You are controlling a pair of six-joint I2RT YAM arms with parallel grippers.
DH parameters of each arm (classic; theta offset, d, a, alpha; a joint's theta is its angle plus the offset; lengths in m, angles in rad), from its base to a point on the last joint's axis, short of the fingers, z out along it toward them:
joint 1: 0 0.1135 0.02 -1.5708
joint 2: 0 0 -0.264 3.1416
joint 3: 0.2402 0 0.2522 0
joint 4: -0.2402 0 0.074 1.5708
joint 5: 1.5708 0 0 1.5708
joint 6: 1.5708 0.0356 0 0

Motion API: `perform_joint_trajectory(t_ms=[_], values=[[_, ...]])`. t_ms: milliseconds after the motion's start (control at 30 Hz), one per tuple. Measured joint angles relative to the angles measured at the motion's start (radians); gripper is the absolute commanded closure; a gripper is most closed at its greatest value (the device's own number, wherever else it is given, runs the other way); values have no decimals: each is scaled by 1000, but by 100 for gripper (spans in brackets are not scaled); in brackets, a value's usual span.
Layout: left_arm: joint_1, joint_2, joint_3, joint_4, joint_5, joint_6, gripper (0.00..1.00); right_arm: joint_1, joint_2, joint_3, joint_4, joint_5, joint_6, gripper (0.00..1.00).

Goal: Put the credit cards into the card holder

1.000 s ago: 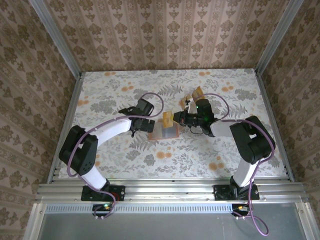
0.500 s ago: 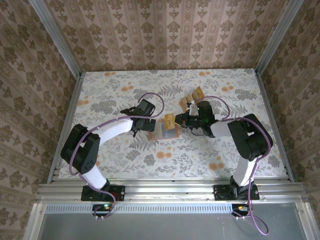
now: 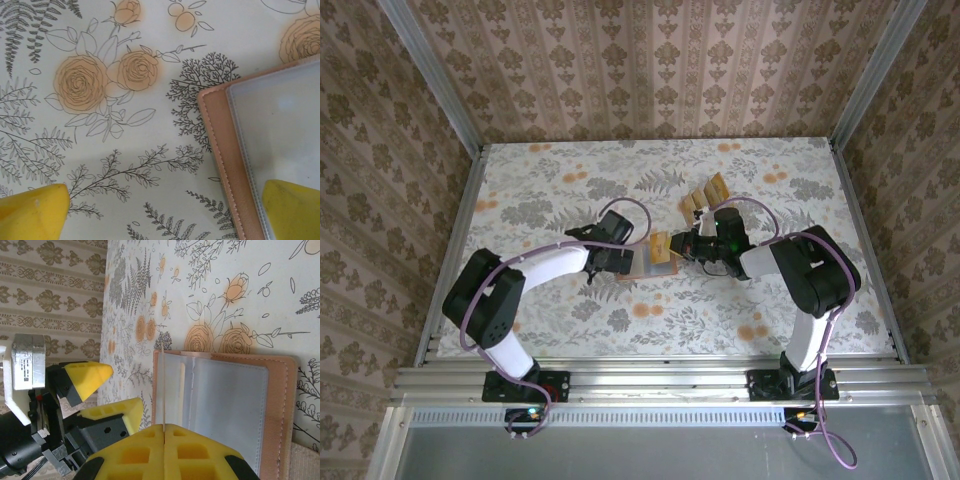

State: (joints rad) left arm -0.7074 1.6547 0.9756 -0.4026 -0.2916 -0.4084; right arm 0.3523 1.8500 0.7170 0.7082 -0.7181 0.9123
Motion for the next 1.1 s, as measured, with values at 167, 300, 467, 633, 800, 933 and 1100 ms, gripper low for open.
perform_joint_trajectory(t_ms=[167,300,467,633,800,933,1100], values=[[-18,8,0,32,-2,-3,0,0,0,-9,2,0,0,100],[-31,29,0,44,-8,-6,0,0,0,-11,2,0,0,100],[-38,41,0,40,-24,-19,0,0,-3,-11,3,0,0,100],[-38,53,0,35,-41,-19,0,2,-2,-11,29,0,5,100],[-39,63,2,36,-50,-26,0,3,12,-11,76,0,12,100],[-39,63,2,36,-51,-27,0,6,49,-11,109,0,28,100],[-39,63,2,34,-54,-35,0,9,87,-11,143,-2,40,100]])
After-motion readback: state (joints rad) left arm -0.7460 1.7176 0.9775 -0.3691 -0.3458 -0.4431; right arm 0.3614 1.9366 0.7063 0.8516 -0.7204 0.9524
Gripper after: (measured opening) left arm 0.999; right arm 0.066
